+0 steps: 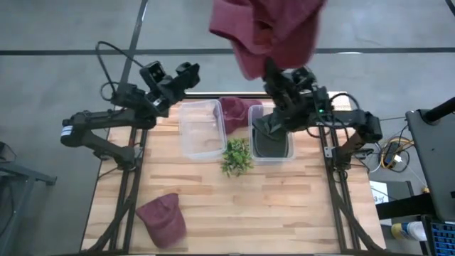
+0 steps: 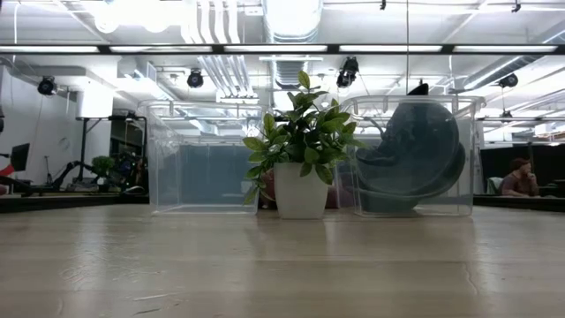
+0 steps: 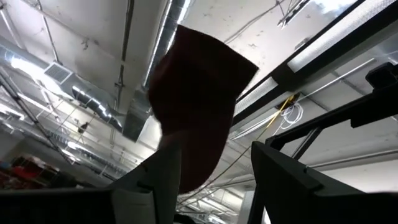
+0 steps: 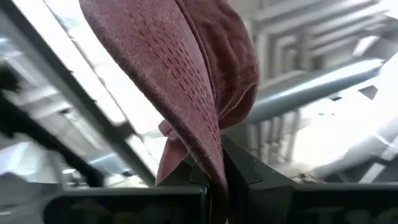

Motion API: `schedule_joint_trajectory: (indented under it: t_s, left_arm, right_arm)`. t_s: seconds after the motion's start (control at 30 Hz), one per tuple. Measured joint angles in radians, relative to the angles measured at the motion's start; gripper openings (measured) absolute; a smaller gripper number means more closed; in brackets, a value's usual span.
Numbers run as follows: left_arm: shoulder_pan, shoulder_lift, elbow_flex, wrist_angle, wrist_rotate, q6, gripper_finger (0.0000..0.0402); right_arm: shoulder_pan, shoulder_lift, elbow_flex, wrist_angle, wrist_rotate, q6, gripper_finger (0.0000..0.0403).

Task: Pick & Place hat
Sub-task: Put the bottom right red cap into the left transparent bin

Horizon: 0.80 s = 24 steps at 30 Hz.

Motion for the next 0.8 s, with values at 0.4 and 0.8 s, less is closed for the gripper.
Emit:
schedule_joint_trajectory:
  t_s: [0.4, 0.8]
  left_arm:
    - [-0.002, 0.007, 0.072, -0.268, -0.068, 0.163, 0.0188]
    - [-0.002, 0.010, 0.070, -0.292, -0.170, 0.205, 0.0188]
  right_arm:
    - [0.003, 0.024, 0.000, -0.158, 0.188, -0.117, 0.0011]
    - [0.004, 0.022, 0.000, -0.323, 0.219, -0.178, 0.0011]
